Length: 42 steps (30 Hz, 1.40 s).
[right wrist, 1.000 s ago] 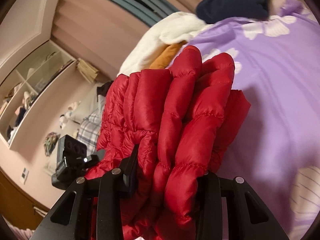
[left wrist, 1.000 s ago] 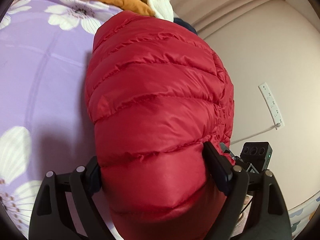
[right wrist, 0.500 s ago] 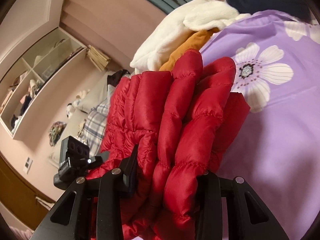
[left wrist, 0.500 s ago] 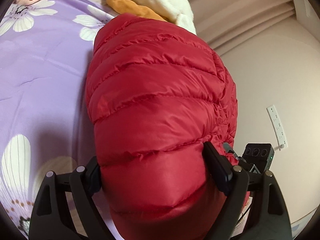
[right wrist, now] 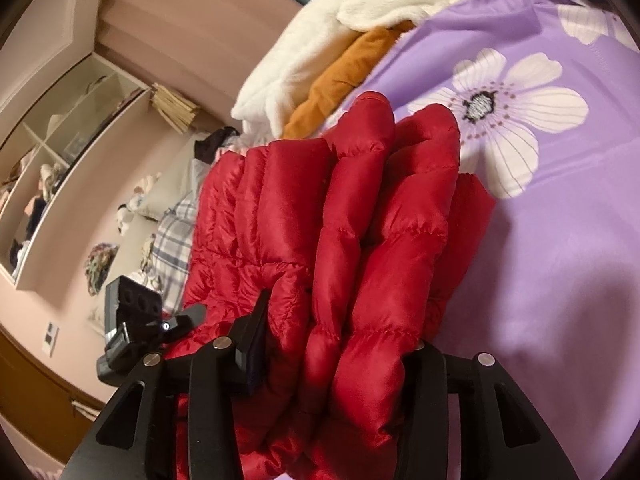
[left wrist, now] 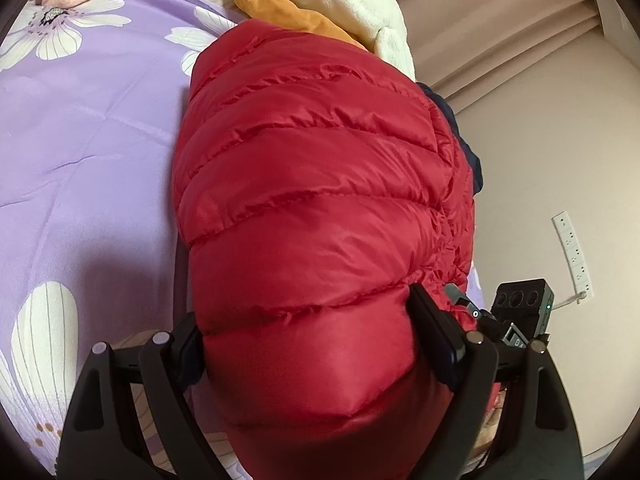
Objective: Fold large clothes
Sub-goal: 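Release the jacket and lift both grippers away from the bundle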
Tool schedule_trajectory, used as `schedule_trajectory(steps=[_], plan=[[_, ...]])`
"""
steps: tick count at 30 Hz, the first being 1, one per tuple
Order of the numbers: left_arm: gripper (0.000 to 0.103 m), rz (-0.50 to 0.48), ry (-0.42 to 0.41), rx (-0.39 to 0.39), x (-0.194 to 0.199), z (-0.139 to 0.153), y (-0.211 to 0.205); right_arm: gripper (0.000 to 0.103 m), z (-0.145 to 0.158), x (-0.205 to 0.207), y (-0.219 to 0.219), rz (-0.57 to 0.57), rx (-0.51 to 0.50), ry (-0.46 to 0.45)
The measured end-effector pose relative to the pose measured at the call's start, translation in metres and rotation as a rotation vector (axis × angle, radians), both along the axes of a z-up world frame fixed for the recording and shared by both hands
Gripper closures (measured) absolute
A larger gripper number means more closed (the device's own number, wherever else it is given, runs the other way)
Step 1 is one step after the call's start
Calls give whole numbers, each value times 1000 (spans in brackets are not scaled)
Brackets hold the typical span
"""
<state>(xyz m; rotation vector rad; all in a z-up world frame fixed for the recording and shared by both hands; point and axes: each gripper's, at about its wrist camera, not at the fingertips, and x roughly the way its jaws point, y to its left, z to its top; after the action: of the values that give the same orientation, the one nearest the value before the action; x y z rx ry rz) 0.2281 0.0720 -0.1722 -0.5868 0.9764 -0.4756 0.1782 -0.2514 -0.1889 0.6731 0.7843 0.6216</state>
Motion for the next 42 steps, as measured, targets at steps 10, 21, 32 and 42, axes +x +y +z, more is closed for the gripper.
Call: schedule_trajectory(steps=[10, 21, 32, 42], plan=[[15, 38, -30, 112, -12, 8, -10, 44, 3, -6, 0, -50, -76, 60], [14, 54, -57, 211, -23, 24, -32, 37, 14, -22, -9, -90, -187, 71], [15, 65, -110, 321, -48, 46, -40, 36, 34, -52, -14, -121, -271, 39], [13, 72, -281, 439, -100, 96, -56, 35, 69, -92, -5, -100, -354, -71]])
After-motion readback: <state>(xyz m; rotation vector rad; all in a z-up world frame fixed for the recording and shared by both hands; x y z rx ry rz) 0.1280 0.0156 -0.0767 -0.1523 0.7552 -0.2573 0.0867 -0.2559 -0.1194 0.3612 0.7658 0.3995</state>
